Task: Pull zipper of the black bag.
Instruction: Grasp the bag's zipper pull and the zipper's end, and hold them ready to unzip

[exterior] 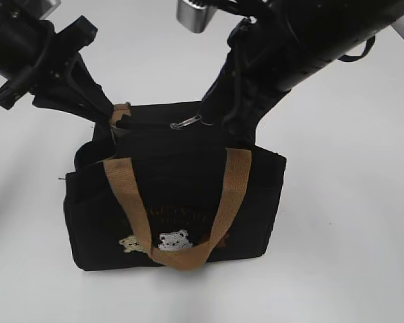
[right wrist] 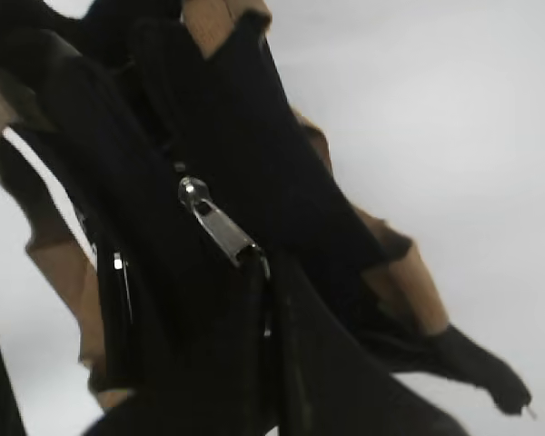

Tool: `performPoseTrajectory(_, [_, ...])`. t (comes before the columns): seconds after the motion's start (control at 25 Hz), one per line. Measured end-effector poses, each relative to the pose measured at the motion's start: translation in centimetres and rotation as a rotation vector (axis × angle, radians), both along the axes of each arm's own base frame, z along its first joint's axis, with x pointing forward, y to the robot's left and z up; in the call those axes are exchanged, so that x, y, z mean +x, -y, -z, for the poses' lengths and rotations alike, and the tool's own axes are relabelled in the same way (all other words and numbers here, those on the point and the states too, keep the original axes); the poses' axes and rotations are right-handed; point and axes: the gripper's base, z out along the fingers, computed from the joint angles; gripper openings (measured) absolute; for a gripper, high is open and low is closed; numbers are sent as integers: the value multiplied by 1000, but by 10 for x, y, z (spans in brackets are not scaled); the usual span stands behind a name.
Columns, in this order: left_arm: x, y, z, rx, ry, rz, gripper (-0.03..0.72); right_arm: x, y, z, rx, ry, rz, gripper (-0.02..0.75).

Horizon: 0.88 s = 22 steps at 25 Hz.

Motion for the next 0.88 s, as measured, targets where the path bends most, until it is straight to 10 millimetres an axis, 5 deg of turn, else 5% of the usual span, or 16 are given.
performPoseTrajectory(0.88, [0,0,0,4,1,1,29,16,81,12,-80,-395,418,-1])
